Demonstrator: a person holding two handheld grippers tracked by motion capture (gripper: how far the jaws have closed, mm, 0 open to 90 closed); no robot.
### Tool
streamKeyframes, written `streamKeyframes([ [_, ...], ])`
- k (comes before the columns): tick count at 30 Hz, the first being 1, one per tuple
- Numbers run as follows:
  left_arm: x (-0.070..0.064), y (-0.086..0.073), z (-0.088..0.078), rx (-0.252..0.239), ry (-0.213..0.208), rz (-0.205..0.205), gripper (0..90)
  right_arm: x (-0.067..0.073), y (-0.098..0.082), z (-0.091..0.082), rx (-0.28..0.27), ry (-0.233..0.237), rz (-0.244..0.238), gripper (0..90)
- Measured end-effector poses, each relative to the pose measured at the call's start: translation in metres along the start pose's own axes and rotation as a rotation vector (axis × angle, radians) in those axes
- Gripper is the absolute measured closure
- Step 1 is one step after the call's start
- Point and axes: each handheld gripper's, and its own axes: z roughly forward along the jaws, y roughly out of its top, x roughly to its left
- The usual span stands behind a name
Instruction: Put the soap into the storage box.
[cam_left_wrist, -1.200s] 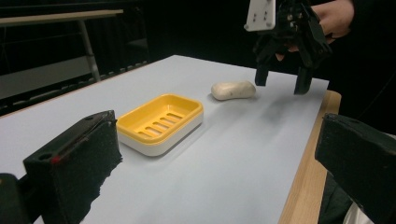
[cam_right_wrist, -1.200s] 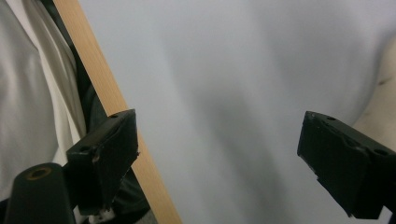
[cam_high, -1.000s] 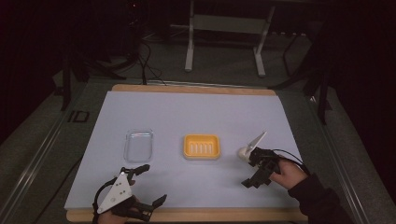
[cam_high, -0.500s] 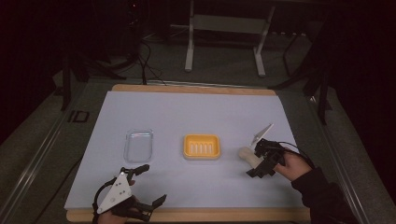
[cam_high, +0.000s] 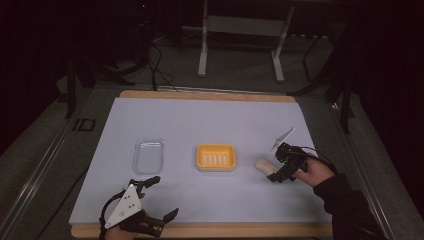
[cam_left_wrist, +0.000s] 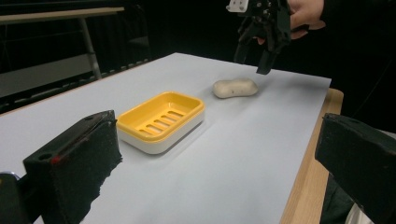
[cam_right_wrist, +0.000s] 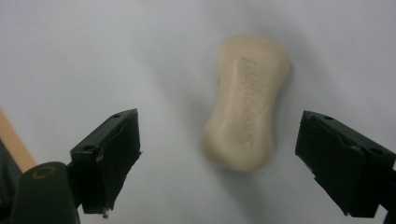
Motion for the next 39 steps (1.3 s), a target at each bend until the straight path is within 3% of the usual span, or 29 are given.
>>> streamKeyframes([
  [10,0.000,0.000,0.000,-0.001,-0.001,-0.001,0.2,-0.010,-0.001,0.014,-0.027,0.019,0.009,17.7],
  [21,0.000,0.000,0.000,-0.001,-0.001,0.000,0.2,-0.014,0.001,0.030,-0.056,-0.006,0.031,25.4],
  [39,0.000,0.000,0.000,0.001,-0.006,0.000,0.2,-0.019,0.003,0.053,0.004,-0.039,0.071,42.2],
])
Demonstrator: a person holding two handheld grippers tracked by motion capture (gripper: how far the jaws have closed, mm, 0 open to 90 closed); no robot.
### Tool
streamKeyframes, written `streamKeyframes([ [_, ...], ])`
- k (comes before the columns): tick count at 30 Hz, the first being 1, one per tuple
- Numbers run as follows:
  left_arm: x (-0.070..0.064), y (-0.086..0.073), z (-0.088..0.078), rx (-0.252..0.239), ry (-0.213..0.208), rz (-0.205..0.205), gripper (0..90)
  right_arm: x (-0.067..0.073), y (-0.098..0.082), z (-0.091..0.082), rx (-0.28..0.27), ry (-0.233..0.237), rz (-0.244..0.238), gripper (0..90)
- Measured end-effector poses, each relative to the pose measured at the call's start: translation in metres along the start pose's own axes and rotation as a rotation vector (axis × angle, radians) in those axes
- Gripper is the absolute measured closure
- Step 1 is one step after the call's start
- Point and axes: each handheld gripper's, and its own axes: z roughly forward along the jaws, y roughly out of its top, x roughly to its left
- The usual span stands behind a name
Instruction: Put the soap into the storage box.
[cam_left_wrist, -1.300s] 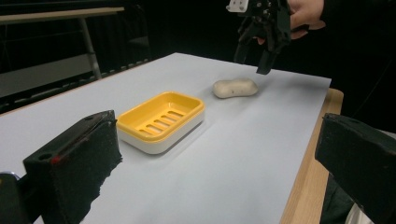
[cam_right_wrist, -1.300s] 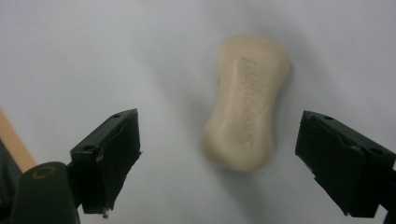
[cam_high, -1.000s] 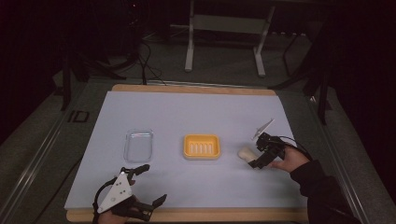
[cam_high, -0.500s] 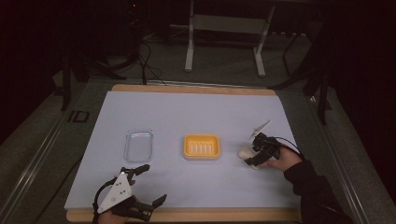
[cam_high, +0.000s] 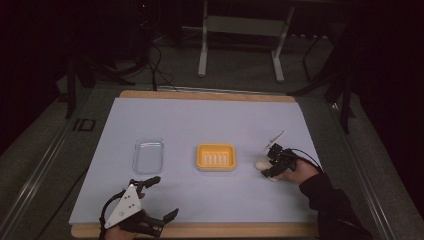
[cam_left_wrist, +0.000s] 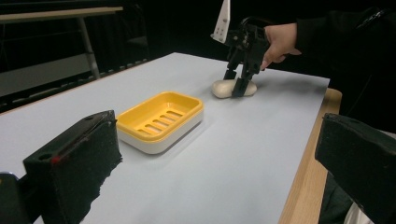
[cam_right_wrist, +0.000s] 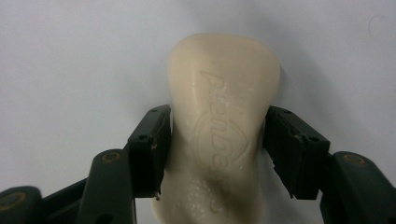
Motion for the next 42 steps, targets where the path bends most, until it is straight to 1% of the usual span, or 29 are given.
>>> streamKeyframes([
  [2,0.000,0.000,0.000,0.001,-0.001,0.002,0.2,0.001,0.001,0.001,0.009,0.000,0.003,42.6],
  [8,0.000,0.000,0.000,0.001,0.000,0.001,0.2,0.004,0.003,0.002,0.034,-0.022,-0.010,44.1],
  [15,-0.001,0.000,0.001,0.004,-0.003,0.005,0.2,0.006,0.006,0.002,0.058,-0.027,-0.002,49.2],
  [21,0.000,0.000,0.001,0.004,-0.001,0.004,0.2,0.007,0.008,0.002,0.074,-0.025,-0.004,49.8],
  [25,0.000,0.000,0.001,0.005,-0.002,0.002,0.2,0.006,0.008,0.001,0.077,-0.015,-0.031,49.9],
  [27,0.000,0.000,0.001,0.007,-0.003,0.002,0.2,0.004,0.008,0.000,0.077,0.004,-0.050,49.9],
  [30,0.000,0.000,0.001,0.007,-0.003,0.002,0.2,0.002,0.007,-0.002,0.069,0.019,-0.076,49.9],
  [32,0.000,0.000,0.001,0.008,-0.004,0.001,0.2,0.002,0.007,-0.005,0.063,0.012,-0.088,49.9],
  [37,0.000,-0.001,0.002,0.010,-0.009,-0.001,0.2,0.000,0.009,-0.013,0.056,0.018,-0.122,49.9],
  [39,0.000,-0.001,0.002,0.011,-0.009,-0.001,0.2,0.000,0.009,-0.015,0.058,0.029,-0.144,49.9],
  [40,0.000,-0.001,0.002,0.010,-0.009,-0.001,0.2,0.000,0.010,-0.017,0.057,0.027,-0.150,49.9],
  [42,0.000,-0.001,0.002,0.011,-0.010,-0.002,0.2,-0.001,0.011,-0.018,0.068,0.040,-0.157,49.9],
])
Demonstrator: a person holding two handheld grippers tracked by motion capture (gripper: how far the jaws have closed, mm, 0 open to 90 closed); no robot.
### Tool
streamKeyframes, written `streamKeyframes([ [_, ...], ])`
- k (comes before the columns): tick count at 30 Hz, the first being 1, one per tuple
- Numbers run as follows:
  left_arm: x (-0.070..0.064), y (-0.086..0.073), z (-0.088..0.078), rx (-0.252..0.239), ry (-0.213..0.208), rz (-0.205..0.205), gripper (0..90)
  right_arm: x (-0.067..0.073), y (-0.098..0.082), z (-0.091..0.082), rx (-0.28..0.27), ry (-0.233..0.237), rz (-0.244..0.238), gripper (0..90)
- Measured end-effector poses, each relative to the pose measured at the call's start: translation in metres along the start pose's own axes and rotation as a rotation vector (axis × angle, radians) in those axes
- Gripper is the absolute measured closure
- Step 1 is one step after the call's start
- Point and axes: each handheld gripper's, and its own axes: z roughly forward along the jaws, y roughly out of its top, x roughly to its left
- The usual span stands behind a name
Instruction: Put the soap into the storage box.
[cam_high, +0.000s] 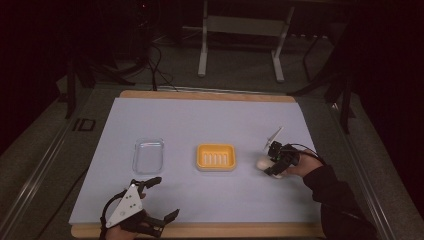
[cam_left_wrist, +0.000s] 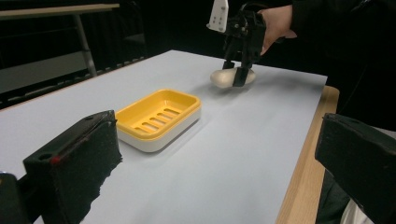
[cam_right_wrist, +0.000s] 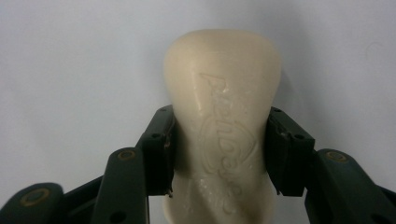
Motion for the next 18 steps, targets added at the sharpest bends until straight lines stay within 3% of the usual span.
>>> streamKeyframes([
  [4,0.000,0.000,0.000,0.000,-0.002,0.000,0.2,-0.001,0.001,-0.004,-0.012,0.030,-0.019,49.9],
  [8,0.000,0.000,0.000,0.001,-0.002,0.000,0.2,0.000,0.004,-0.013,-0.027,0.038,-0.096,49.8],
  [13,0.000,0.000,-0.001,-0.001,0.002,0.001,0.2,0.001,0.009,-0.020,-0.008,0.038,-0.147,49.9],
  [18,0.000,0.000,-0.001,0.000,-0.001,0.002,0.2,0.007,0.010,-0.023,-0.004,0.048,-0.260,49.9],
])
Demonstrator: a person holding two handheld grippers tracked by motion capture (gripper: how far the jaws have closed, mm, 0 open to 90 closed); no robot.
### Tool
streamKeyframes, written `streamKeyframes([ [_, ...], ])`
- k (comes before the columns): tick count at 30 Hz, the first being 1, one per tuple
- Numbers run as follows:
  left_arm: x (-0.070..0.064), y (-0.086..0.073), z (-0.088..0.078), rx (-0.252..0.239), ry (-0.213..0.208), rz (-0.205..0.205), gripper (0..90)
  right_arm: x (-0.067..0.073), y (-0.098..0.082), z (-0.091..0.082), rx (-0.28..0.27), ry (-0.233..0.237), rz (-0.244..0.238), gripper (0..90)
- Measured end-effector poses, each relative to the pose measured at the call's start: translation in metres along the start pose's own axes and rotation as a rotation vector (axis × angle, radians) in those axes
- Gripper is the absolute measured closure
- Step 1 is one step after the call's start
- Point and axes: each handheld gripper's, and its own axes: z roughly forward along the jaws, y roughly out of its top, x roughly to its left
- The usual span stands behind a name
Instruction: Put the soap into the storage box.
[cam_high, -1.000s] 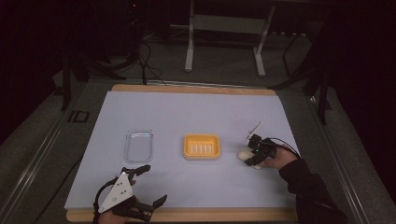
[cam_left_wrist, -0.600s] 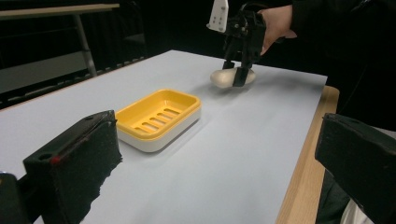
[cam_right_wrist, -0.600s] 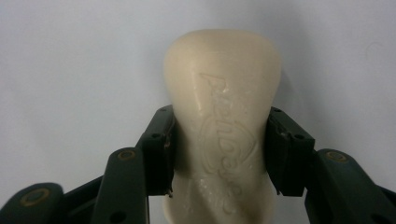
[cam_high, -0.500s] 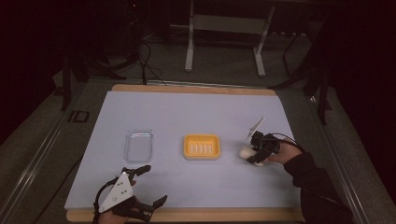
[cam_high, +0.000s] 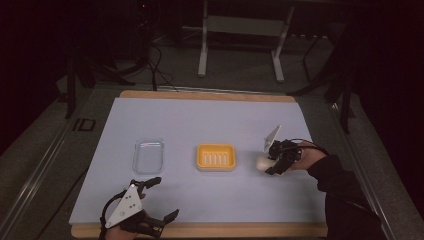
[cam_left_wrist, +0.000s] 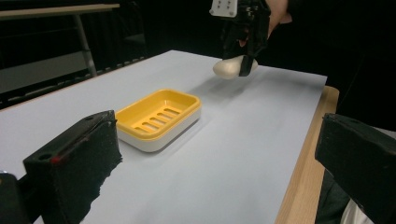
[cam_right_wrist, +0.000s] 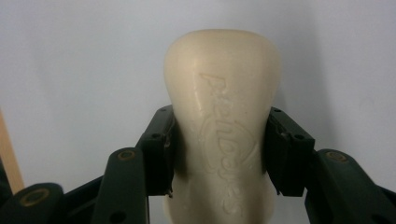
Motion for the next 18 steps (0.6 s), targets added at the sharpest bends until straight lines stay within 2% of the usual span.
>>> streamKeyframes([
  [3,0.000,0.000,0.000,-0.001,0.002,0.000,0.2,0.003,0.003,-0.002,0.010,0.007,-0.052,49.8],
  [7,0.000,0.000,0.000,-0.001,0.002,0.001,0.2,0.006,0.007,-0.003,0.010,0.024,-0.086,49.8],
  [12,0.000,0.000,0.000,0.000,0.000,0.001,0.2,0.006,0.012,-0.004,0.013,0.032,-0.102,49.8],
  [18,0.000,0.000,0.000,0.001,-0.001,0.002,0.2,0.008,0.020,-0.011,-0.021,0.041,-0.125,49.8],
])
